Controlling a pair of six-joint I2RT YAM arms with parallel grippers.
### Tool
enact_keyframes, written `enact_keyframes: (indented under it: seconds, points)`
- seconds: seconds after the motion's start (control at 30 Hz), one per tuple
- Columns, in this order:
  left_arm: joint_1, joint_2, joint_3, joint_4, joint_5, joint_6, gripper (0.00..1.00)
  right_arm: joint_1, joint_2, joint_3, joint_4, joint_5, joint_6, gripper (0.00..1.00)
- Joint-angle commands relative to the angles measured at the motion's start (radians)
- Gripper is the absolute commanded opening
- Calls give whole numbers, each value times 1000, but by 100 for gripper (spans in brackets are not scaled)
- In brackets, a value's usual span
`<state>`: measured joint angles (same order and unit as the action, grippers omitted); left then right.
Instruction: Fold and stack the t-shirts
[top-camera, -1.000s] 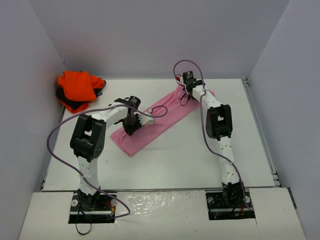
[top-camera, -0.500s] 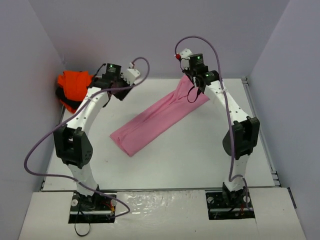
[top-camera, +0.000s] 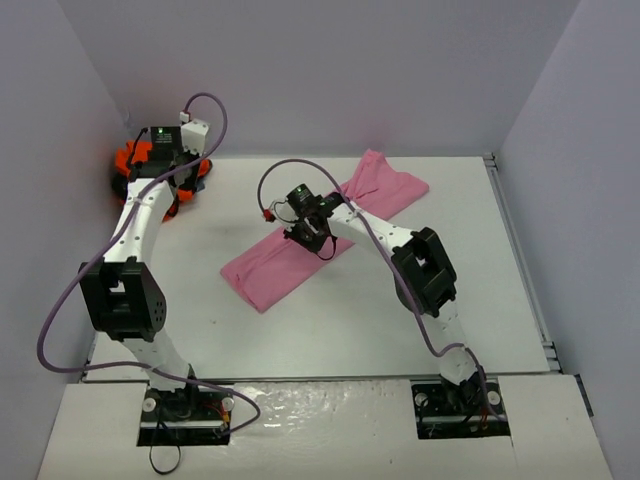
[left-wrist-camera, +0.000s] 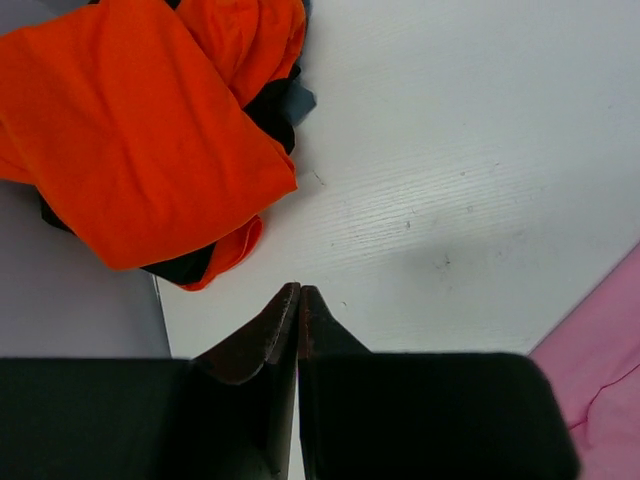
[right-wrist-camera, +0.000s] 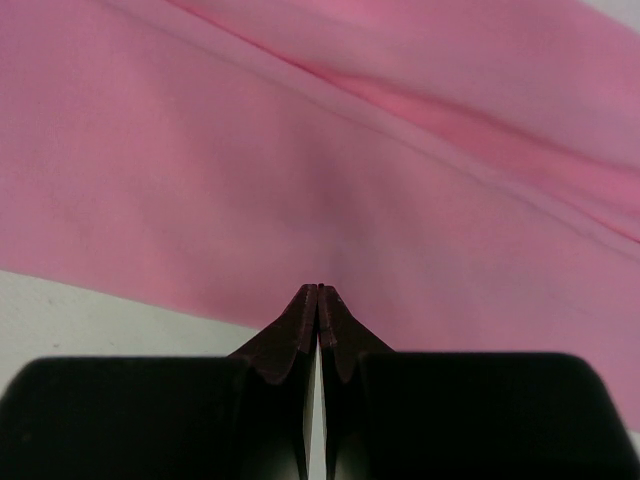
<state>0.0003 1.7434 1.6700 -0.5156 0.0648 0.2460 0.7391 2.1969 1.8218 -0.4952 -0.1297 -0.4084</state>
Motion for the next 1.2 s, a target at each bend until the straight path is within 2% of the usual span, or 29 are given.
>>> enact_keyframes:
  seconds: [0.0, 0.3, 0.53, 0.83, 0.97, 1.07, 1.17]
  points:
    - [59, -98, 9, 72, -44, -21, 0, 51, 2, 66, -30, -40, 6, 0]
    - [107, -148, -56, 98, 3, -31, 0, 164, 161, 293, -135, -12, 10, 0]
    - [129, -143, -83, 126, 39, -29, 0, 272, 212, 322, -141, 9, -12, 0]
    - [138, -165, -141, 159, 52, 4, 0, 323, 359, 432, -187, -37, 2, 0]
    - [140, -160, -143, 160, 49, 21, 0, 353, 330, 298, -242, -95, -45, 0]
    - [142, -160, -142, 159, 54, 30, 0, 353, 202, 63, -266, -145, -132, 0]
    - [142, -154, -144, 164, 61, 31, 0, 336, 158, -135, -402, -116, -189, 0]
